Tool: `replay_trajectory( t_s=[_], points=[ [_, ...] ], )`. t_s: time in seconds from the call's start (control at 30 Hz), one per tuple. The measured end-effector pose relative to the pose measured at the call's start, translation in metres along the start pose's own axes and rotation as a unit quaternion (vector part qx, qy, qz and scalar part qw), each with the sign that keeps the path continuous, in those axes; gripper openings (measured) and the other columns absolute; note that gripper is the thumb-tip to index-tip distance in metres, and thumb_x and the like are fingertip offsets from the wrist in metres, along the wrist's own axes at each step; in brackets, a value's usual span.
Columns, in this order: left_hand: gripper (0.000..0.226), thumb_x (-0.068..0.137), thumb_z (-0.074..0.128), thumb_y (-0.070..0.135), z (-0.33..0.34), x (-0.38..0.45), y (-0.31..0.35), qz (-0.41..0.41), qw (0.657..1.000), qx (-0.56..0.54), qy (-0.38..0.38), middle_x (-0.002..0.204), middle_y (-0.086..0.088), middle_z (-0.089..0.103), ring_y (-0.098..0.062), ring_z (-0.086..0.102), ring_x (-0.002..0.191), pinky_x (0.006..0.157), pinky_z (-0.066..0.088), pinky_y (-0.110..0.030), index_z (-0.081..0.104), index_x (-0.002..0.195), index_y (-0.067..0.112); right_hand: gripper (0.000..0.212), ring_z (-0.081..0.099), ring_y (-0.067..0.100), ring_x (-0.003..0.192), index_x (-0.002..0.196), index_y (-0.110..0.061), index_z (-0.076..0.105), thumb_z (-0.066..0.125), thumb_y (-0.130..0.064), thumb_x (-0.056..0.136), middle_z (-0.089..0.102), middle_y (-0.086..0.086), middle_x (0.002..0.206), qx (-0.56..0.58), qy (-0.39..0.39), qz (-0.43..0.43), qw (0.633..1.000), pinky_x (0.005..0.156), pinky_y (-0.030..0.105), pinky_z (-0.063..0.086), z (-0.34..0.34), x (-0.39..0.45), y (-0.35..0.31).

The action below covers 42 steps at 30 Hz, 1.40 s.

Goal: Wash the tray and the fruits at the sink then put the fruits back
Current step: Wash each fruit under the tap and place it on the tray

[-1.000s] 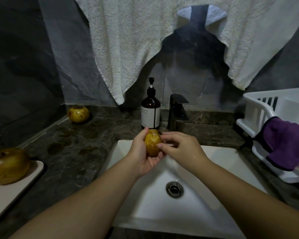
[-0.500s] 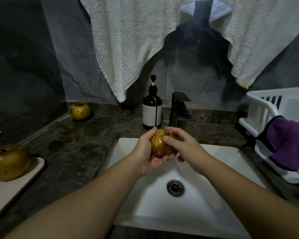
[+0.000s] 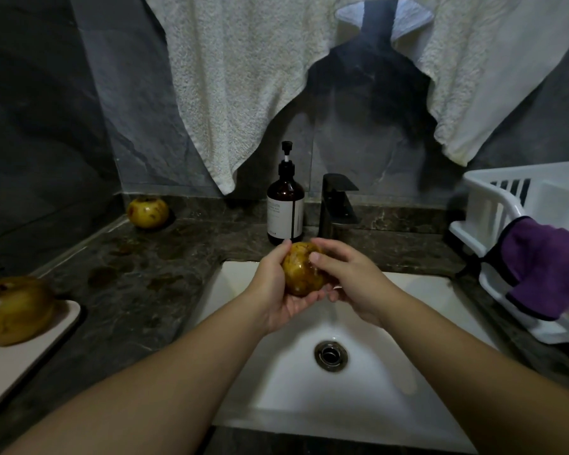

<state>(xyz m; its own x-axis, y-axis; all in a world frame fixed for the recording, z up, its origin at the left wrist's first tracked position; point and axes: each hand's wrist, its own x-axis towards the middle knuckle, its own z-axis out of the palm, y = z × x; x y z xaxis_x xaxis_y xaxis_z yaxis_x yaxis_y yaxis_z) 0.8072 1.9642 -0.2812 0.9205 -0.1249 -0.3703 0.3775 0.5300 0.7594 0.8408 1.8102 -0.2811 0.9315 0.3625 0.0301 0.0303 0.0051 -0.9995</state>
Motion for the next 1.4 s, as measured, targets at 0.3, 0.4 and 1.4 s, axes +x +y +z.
replay_trajectory(
  t_s=[0.3,0.4,1.4],
  points=[
    [0.058,0.098,0.057,0.06,0.003,-0.003,0.0,0.007,0.999,0.016,0.026,0.116,-0.029,0.069,-0.033,0.076,0.067,0.046,0.058,-0.03,0.063,0.133,0.014,0.031,0.057,0.017,0.069,0.128,-0.039,0.063,0.066,-0.037,0.098,0.063,0.006,0.116,-0.033,0.013,0.0,0.999,0.051,0.025,0.047,0.004,-0.003,-0.004],
    [0.058,0.098,0.057,0.062,0.0,-0.001,-0.001,0.007,0.999,0.029,0.032,0.116,-0.027,0.07,-0.033,0.077,0.071,0.048,0.059,-0.031,0.063,0.133,0.016,0.034,0.06,0.013,0.067,0.128,-0.04,0.064,0.069,-0.028,0.097,0.063,0.007,0.119,0.0,-0.009,0.022,1.0,0.053,0.024,0.048,0.002,-0.005,-0.005],
    [0.06,0.098,0.053,0.067,-0.001,0.006,-0.002,0.042,0.995,0.079,0.039,0.125,-0.022,0.07,-0.031,0.075,0.091,0.057,0.06,-0.033,0.064,0.134,0.02,0.025,0.054,0.01,0.062,0.116,-0.04,0.07,0.074,-0.039,0.091,0.067,0.004,0.107,0.005,0.037,0.022,0.999,0.049,0.024,0.044,0.007,-0.005,-0.006]
  ],
)
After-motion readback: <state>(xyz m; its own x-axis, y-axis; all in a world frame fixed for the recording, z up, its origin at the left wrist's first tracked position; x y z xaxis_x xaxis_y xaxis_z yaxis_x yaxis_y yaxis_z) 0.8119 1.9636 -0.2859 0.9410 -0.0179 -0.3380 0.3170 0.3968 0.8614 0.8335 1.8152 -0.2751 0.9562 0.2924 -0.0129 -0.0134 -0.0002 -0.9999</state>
